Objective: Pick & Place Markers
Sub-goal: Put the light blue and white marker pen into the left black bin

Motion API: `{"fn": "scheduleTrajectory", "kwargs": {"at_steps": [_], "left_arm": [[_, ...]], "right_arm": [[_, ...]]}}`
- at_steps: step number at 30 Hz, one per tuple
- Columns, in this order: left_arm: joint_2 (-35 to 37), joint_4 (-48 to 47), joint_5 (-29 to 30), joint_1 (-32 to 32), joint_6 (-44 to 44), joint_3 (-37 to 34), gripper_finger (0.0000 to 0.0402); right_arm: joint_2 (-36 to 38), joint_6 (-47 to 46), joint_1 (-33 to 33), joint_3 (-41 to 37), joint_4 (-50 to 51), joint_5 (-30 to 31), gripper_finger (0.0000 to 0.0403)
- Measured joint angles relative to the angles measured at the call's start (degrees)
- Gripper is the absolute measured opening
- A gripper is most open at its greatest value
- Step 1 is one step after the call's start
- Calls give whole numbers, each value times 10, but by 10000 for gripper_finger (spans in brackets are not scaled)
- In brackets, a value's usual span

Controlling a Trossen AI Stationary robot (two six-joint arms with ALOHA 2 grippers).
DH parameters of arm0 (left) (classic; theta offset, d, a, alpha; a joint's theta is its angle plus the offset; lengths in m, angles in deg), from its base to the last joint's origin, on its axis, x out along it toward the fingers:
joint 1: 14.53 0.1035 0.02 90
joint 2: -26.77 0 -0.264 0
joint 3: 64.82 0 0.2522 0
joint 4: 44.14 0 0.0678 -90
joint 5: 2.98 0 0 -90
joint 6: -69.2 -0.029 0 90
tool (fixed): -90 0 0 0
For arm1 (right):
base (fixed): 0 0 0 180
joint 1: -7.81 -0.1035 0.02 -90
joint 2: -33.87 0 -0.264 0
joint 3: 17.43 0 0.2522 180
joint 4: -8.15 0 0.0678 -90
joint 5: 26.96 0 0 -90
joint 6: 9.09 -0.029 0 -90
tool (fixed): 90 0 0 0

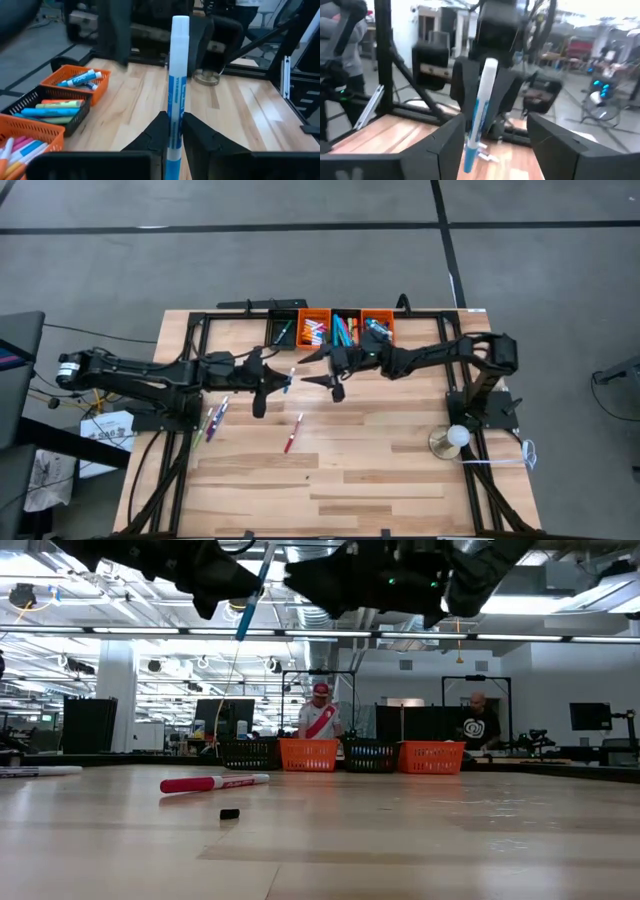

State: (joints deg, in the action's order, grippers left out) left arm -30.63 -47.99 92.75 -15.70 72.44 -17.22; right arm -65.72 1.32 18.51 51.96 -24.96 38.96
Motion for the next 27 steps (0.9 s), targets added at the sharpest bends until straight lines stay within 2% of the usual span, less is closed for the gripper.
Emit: {"fn": "scheduleTrajectory", "kwargs": {"at_steps": [2,6,11,16,23,27], "left_arm": [[-4,0,0,0,0,0,43],[-13,-2,0,1,0,0,42],[-25,0,0,0,0,0,47],[-28,0,3,0,0,0,43],[-28,0,11,0,2,0,47],[-28,0,23,0,-17,0,47]], "right_arm": [[-31,-3,0,33,-2,-1,208],[-65,-18,1,77,-2,-41,198],[-72,-21,0,104,14,-57,173],[-70,-10,5,114,55,-63,133],[-70,1,6,114,61,-66,82],[-70,2,7,114,63,-81,28]]}}
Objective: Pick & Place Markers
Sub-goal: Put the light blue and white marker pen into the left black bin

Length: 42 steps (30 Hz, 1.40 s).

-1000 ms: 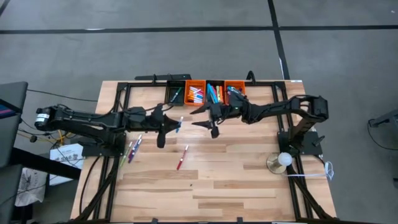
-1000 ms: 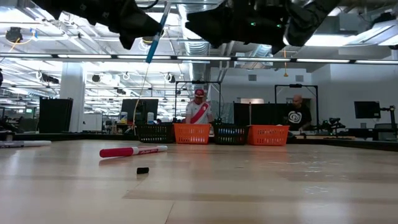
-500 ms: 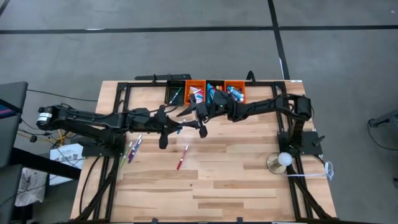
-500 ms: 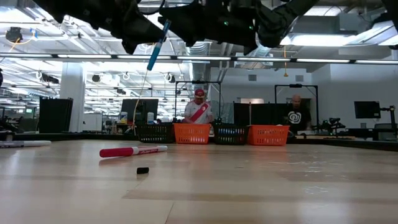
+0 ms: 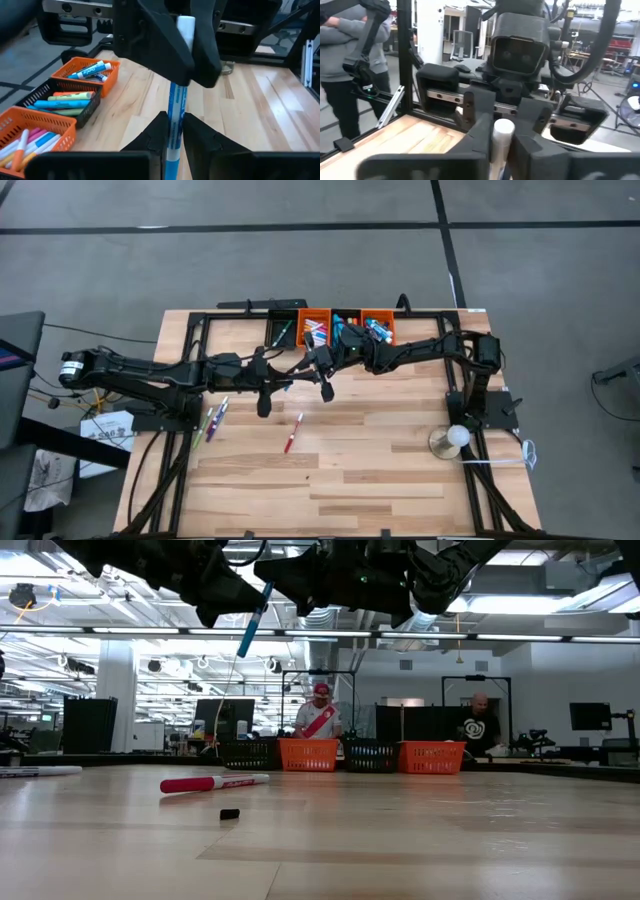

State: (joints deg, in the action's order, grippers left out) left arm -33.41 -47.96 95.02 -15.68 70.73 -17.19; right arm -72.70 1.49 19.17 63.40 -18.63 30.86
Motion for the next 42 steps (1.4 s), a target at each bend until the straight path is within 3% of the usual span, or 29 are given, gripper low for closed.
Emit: {"fn": "scheduleTrajectory", "kwargs": {"at_steps": [14,27,34,42], "left_arm": [[0,-5,-8,0,-7,0,94],[4,-20,-20,-1,-22,0,205],[77,-87,19,8,-26,0,229],[164,-154,20,9,-28,-7,231]], "right_arm": [[0,-2,0,0,2,0,18],[0,-11,1,0,3,8,18],[0,-50,43,30,49,6,20],[-36,-88,104,140,148,7,18]]}}
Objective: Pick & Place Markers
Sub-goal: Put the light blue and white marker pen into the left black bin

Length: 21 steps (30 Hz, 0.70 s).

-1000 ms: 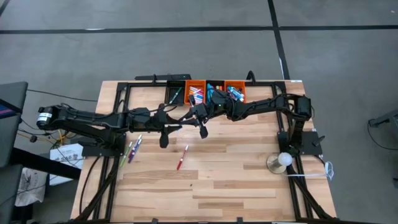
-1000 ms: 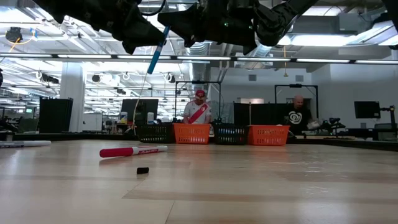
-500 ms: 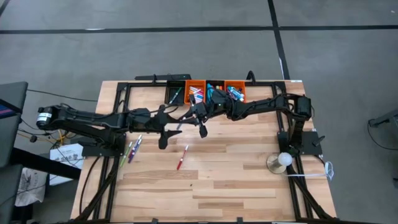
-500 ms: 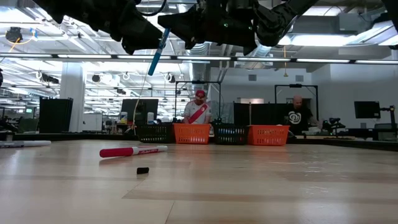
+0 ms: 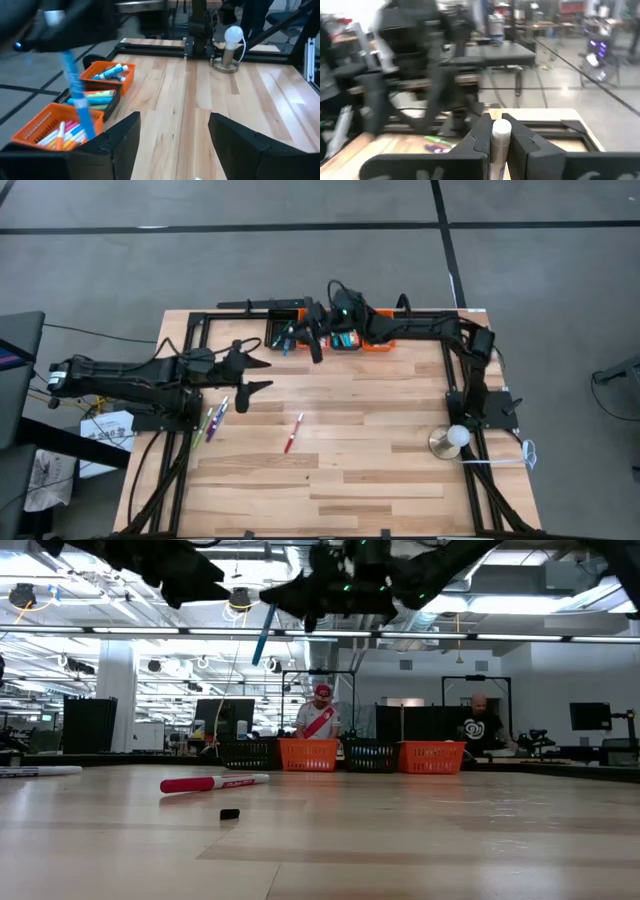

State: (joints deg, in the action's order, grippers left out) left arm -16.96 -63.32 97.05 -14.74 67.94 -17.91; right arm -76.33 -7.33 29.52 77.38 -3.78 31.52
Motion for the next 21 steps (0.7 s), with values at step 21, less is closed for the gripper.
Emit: {"fn": "scheduleTrajectory", "kwargs": {"at_steps": [21], "left_arm": [[65,-1,66,0,-15,-51,232]], "right_arm": [[-242,-198,105,274,55,48,22]]}}
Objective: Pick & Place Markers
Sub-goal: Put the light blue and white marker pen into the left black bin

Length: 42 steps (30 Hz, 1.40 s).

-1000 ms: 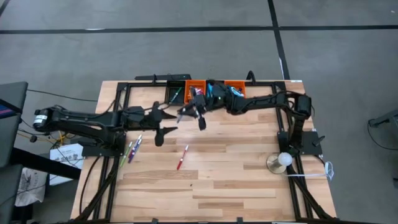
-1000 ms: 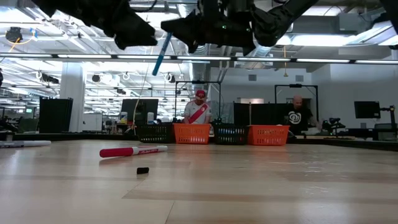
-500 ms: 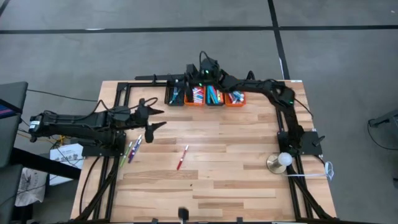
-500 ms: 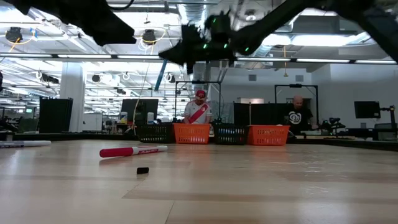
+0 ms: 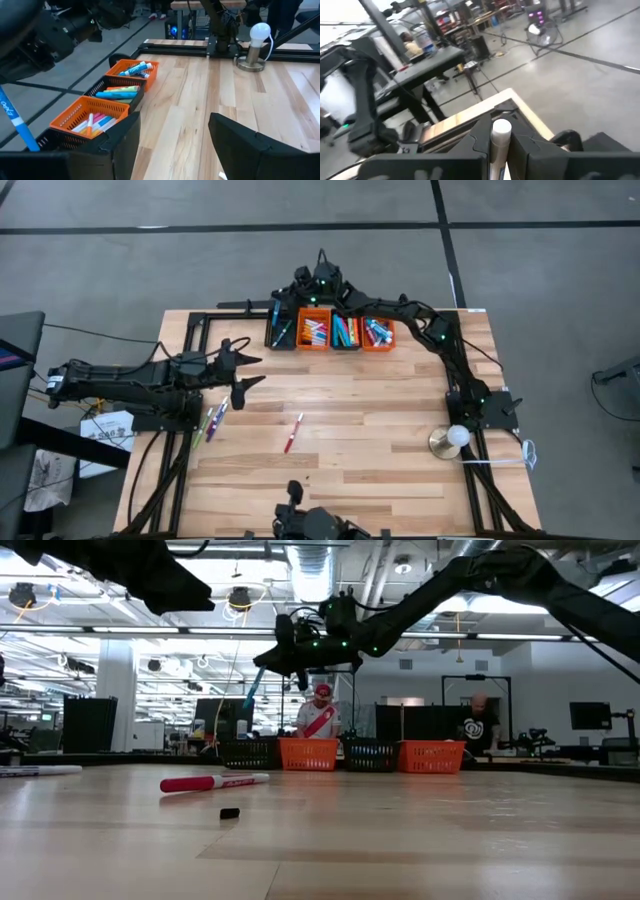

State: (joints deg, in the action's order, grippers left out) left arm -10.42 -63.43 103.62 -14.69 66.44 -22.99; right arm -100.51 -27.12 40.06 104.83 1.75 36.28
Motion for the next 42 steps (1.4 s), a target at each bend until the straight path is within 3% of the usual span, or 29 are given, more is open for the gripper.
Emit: {"fn": "scheduleTrajectory", "kwargs": {"at_steps": [5,11,15,24,31,42], "left_arm": [[0,0,0,0,0,0,230],[0,0,1,0,2,0,231],[0,0,1,0,13,0,231],[0,0,1,-2,18,0,231],[0,0,1,-2,17,0,232],[0,4,1,-1,16,0,232]], "right_arm": [[0,-39,0,0,5,20,23],[0,-108,-11,0,9,90,24],[0,-167,-17,0,13,97,30],[4,-198,-23,-1,101,211,25],[4,-225,-16,-1,133,220,45],[4,-221,-22,-1,134,182,53]]}}
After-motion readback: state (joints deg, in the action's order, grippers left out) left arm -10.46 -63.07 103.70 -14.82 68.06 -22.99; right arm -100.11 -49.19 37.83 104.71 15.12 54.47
